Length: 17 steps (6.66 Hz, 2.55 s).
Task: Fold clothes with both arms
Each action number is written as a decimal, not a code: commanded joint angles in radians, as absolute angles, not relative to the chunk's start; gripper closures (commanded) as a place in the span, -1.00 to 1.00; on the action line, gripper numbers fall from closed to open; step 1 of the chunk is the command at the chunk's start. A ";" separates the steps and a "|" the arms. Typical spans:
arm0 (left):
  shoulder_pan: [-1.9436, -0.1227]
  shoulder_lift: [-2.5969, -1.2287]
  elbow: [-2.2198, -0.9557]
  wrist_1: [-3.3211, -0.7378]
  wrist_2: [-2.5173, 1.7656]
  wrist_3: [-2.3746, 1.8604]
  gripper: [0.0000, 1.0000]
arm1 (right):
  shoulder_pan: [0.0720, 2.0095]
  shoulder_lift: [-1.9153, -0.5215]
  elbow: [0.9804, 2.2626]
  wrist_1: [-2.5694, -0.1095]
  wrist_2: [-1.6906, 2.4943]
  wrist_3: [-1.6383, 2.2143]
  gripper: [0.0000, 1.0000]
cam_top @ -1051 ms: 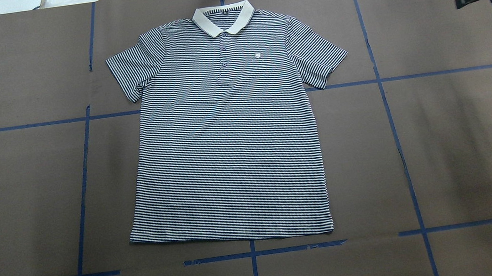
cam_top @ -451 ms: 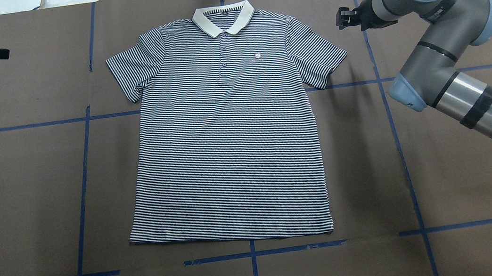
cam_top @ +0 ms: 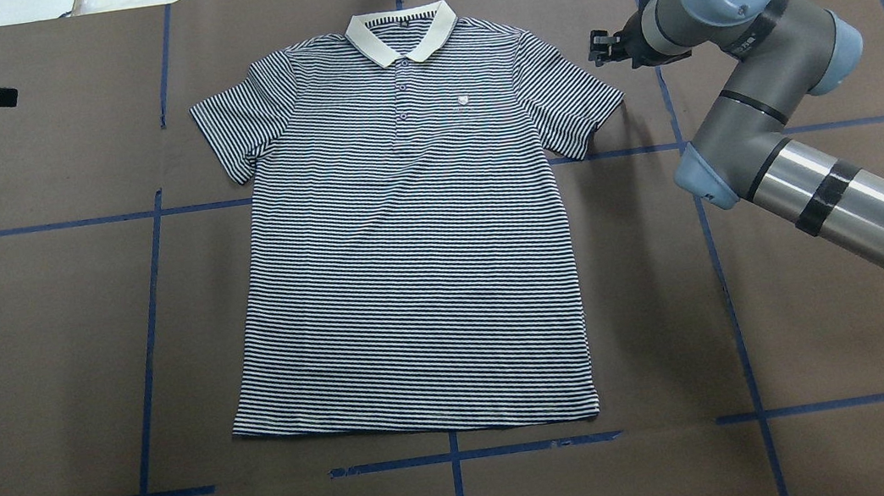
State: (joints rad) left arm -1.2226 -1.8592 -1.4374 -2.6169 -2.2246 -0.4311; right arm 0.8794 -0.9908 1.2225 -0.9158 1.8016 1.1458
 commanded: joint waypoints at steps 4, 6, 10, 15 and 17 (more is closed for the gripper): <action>-1.223 -1.859 -1.437 -2.615 -2.224 -0.431 -1.00 | 0.828 -1.015 1.203 -0.894 1.746 1.150 -0.21; -1.223 -1.859 -1.437 -2.617 -2.224 -0.431 -1.00 | 0.822 -1.015 1.195 -0.893 1.733 1.150 -0.21; -1.223 -1.859 -1.437 -2.617 -2.224 -0.430 -1.00 | 0.821 -1.015 1.196 -0.891 1.732 1.170 1.00; -1.224 -1.858 -1.439 -2.617 -2.224 -0.430 -1.00 | 0.818 -0.945 1.364 -1.198 1.689 1.239 1.00; -1.224 -1.858 -1.439 -2.617 -2.224 -0.430 -1.00 | 0.718 -0.742 1.333 -1.434 1.547 1.470 1.00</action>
State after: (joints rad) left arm -1.2234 -1.8576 -1.4380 -2.6170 -2.2243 -0.4295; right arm 0.7700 -0.8481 1.3489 -1.3107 1.6255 1.3470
